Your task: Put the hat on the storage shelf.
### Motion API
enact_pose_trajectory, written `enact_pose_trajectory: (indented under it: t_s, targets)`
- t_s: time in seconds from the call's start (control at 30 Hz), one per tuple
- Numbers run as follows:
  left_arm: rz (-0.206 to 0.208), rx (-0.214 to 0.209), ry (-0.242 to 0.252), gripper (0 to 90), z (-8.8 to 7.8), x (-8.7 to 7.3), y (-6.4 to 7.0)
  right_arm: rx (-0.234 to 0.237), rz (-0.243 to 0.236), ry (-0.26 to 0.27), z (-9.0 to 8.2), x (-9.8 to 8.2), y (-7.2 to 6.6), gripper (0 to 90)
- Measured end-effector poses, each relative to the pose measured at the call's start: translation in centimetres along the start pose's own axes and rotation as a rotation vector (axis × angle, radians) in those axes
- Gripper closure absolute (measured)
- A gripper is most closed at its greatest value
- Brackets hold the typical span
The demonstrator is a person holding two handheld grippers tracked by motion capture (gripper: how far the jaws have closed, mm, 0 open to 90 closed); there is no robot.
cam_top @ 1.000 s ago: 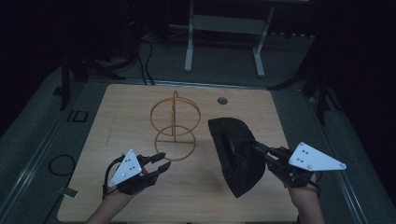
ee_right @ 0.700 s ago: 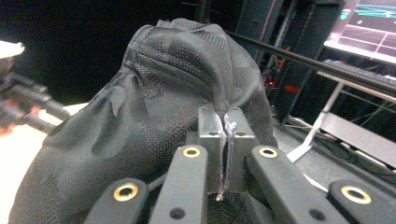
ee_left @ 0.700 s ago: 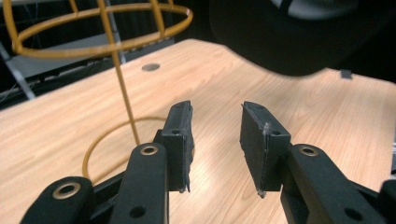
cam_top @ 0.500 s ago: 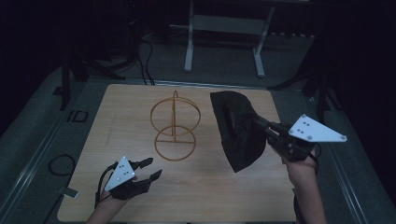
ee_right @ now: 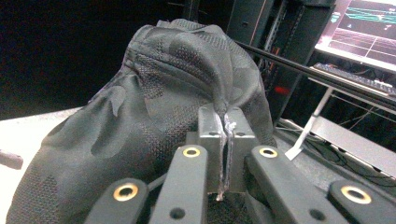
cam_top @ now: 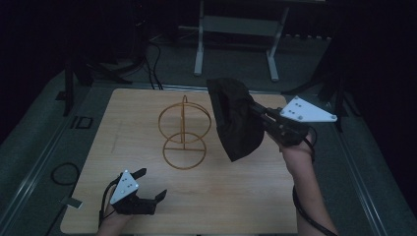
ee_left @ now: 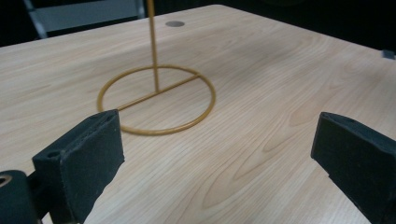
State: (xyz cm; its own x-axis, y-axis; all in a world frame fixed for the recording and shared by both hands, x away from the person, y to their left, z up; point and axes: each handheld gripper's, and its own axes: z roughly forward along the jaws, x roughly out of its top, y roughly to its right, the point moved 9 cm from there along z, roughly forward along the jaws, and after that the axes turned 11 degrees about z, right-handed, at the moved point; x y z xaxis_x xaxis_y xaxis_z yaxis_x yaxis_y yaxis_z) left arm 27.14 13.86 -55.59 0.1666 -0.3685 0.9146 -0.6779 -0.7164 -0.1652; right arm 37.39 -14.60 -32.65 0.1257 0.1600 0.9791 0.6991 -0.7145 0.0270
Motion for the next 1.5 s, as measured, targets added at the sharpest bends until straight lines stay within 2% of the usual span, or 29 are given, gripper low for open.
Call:
enact_pose_trajectory:
  t_s: [0.2, 0.4, 0.47, 0.7, 0.93, 1.3, 1.5]
  targets:
    - [0.003, 0.059, 0.022, 2.7, -0.5, -0.4, -0.5, 0.005, -0.005, -0.019, 2.5, 0.5, -0.6, 88.0]
    - [-0.013, 0.097, 0.043, 2.7, -0.8, -0.6, -1.3, 0.042, -0.01, -0.053, 5.2, 0.2, -2.1, 88.0]
    - [-0.022, 0.096, 0.053, 2.7, -0.9, -0.7, -1.4, 0.052, -0.009, -0.064, 5.8, 0.0, -2.5, 88.0]
    - [-0.016, 0.085, 0.046, 2.7, -0.8, -0.9, -1.3, 0.104, -0.02, -0.115, 8.3, -1.1, -4.6, 88.0]
    - [-0.016, 0.085, 0.046, 2.7, -0.8, -0.9, -1.3, 0.135, -0.02, -0.145, 10.1, -1.8, -5.8, 87.9]
    - [-0.003, 0.088, 0.058, 2.7, -1.0, -0.6, -1.0, 0.154, 0.008, -0.168, 12.2, -2.3, -6.7, 87.7]
    - [-0.025, 0.085, 0.063, 2.7, -1.0, -0.7, -1.2, 0.164, 0.038, -0.182, 12.9, -2.6, -6.8, 87.5]
